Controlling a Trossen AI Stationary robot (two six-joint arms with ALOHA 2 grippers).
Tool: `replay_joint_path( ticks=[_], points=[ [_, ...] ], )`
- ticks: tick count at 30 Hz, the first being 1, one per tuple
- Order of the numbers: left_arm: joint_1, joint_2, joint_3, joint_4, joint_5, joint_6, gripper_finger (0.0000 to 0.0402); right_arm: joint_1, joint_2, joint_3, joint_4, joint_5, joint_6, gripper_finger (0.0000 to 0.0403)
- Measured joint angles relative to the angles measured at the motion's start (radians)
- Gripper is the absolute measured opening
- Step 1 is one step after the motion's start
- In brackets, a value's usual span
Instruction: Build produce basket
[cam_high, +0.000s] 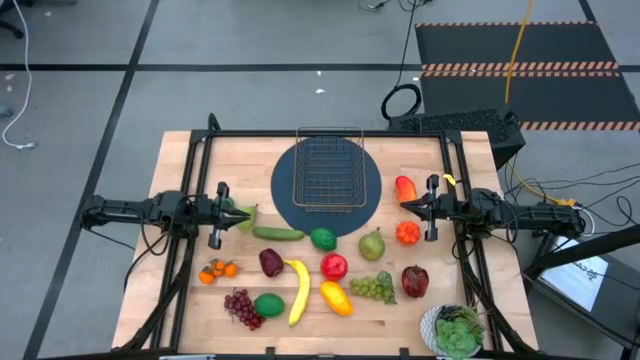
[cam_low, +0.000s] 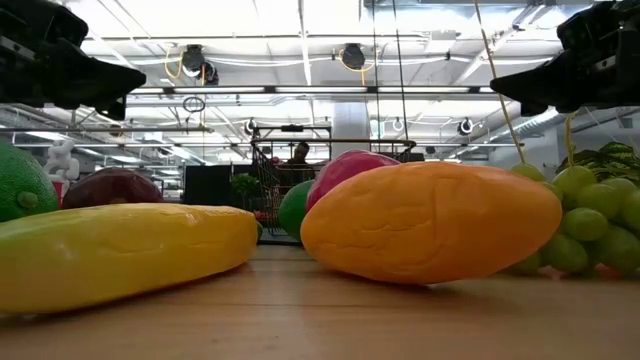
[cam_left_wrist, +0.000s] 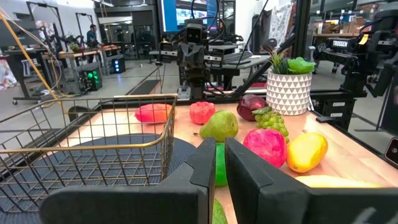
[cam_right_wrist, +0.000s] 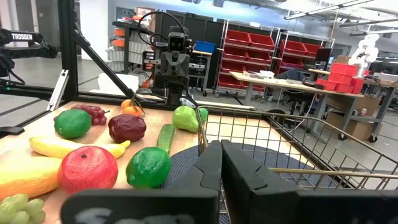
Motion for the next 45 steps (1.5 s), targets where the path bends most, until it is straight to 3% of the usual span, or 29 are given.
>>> replay_joint_path(
  ticks=[29, 45],
  points=[
    [0.0, 0.0, -0.001, 0.027, -0.003, 0.053, 0.0037, 0.0, 0.0, 0.0, 0.0, 0.0, 0.0, 0.0],
    [0.0, 0.0, 0.016, 0.044, -0.007, -0.041, 0.0033, 0.0, 0.0, 0.0, -0.008, 0.005, -0.043, 0.0]
  ],
)
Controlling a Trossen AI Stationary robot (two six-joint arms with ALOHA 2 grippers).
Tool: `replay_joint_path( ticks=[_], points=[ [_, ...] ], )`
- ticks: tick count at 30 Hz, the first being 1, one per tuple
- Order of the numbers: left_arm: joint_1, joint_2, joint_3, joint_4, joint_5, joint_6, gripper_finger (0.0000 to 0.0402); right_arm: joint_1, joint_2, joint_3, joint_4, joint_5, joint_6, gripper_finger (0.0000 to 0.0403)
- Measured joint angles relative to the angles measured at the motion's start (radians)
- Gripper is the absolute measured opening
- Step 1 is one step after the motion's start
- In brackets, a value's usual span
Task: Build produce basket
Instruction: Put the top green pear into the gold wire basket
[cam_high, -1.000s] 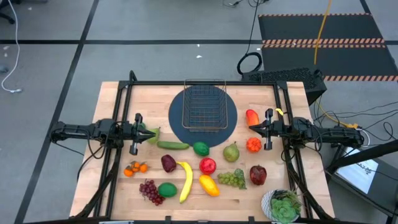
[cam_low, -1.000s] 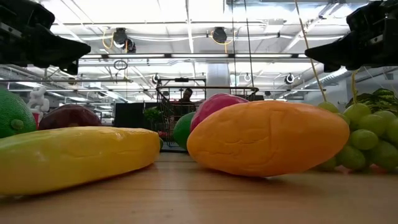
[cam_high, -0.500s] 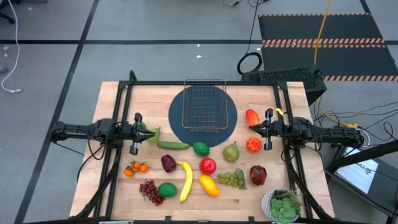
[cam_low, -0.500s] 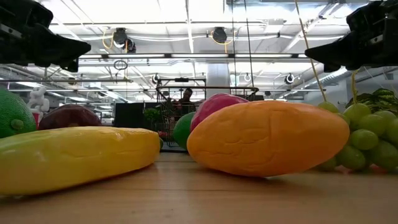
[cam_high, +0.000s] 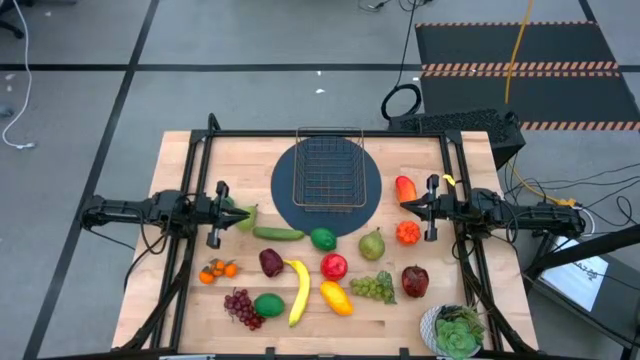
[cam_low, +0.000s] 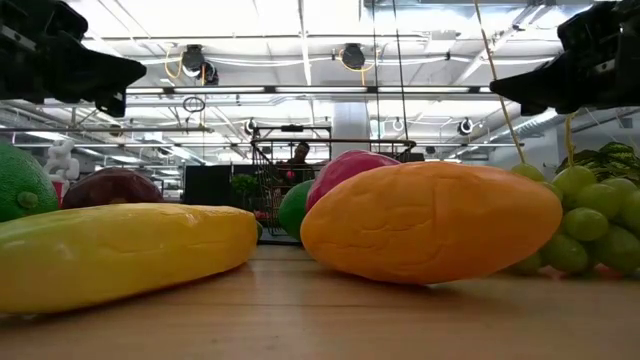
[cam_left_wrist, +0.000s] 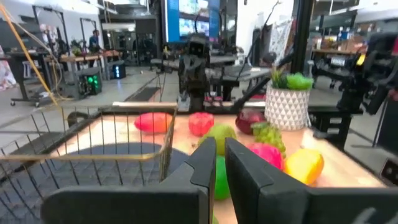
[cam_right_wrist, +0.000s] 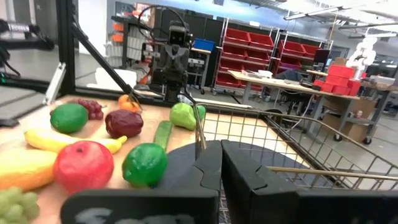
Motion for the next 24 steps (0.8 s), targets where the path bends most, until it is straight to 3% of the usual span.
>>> replay_joint_path(
  ticks=[5, 10, 24],
  points=[
    [0.0, 0.0, 0.054, -0.005, -0.005, -0.017, 0.0005, 0.0, 0.0, 0.0, 0.001, -0.004, -0.013, 0.0],
    [0.0, 0.047, 0.161, -0.025, -0.096, -0.024, 0.0003, 0.0, 0.0, 0.0, 0.001, -0.004, -0.013, 0.0],
    [0.0, 0.394, 0.517, -0.161, -0.134, -0.06, 0.0003, 0.0, 0.0, 0.0, 0.005, -0.004, -0.012, 0.0]
  ],
)
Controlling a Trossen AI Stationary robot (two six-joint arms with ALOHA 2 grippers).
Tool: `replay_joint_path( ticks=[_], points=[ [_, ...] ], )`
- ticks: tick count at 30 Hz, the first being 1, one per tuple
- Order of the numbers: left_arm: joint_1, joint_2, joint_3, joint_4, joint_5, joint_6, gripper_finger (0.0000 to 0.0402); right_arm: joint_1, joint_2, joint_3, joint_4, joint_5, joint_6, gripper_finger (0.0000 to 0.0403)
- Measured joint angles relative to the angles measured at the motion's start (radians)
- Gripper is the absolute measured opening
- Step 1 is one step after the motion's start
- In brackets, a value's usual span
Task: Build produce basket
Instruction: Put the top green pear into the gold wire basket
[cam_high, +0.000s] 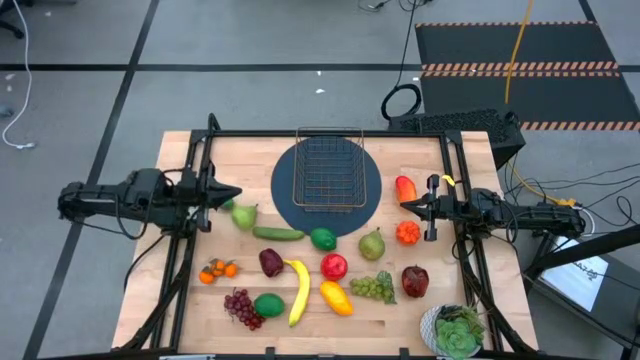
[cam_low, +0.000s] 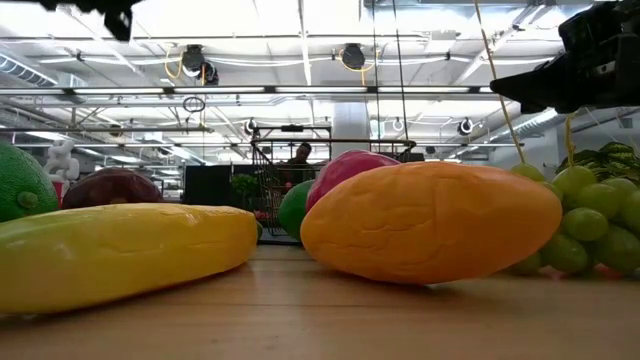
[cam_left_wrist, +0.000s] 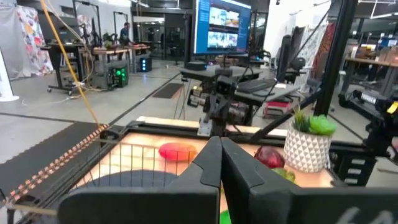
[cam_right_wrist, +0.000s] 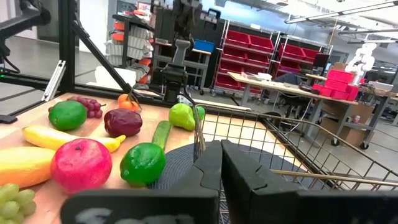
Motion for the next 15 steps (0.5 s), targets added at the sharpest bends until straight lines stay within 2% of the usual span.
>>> replay_joint_path(
  ticks=[8, 15],
  points=[
    [0.0, 0.215, 0.202, -0.014, -0.045, 0.002, 0.0003, 0.0, 0.0, 0.0, 0.013, 0.0, 0.044, 0.0],
    [0.002, 0.352, 0.35, -0.035, -0.072, 0.056, 0.0003, 0.0, 0.0, 0.0, 0.031, 0.0, 0.045, 0.0]
  ],
)
